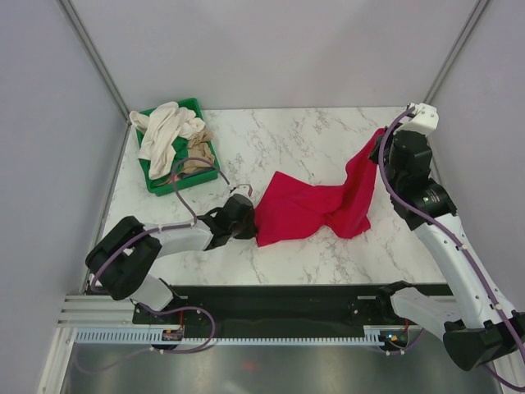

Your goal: Fold and stack the t-shirts

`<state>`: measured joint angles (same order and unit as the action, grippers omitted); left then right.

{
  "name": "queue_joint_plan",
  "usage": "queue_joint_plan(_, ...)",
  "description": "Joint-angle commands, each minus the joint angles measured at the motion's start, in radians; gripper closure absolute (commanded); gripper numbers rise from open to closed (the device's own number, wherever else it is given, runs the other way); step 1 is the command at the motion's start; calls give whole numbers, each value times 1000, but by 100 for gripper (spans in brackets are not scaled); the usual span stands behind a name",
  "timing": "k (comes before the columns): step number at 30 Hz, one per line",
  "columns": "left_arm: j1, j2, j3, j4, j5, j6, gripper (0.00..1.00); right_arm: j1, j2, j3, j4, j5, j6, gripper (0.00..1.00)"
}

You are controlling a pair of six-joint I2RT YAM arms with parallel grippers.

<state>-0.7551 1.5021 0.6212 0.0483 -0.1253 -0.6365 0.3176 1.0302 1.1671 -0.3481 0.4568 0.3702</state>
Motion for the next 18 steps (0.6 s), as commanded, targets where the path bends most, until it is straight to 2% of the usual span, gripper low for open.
queue_joint_plan(1, -12, 63, -5, -70, 16, -32, 98, -2, -21, -7, 47, -3, 4, 100)
queue_joint_plan(4, -12, -20, 41, -169, -25, -20, 98, -2, -38, 3, 23, -3, 7, 100)
queue_joint_plan(7, -12, -136, 135, -347, -89, 15, 98, -2, -74, 37, 12, -4, 12, 100)
queue_joint_plan(8, -12, -228, 202, -428, -120, 43, 98, -2, -81, 51, 9, -1, 10, 100)
queue_joint_plan(10, -12, -313, 288, -514, -148, 96, 98, -2, -101, 97, -9, 9, -1, 100)
queue_joint_plan(12, -12, -402, 438, -621, -192, 133, 98, 0, -137, 143, -20, 35, -4, 100)
queue_joint_plan(18, -13, -486, 872, -809, -231, 273, 98, -2, -243, 264, 9, 94, -45, 100)
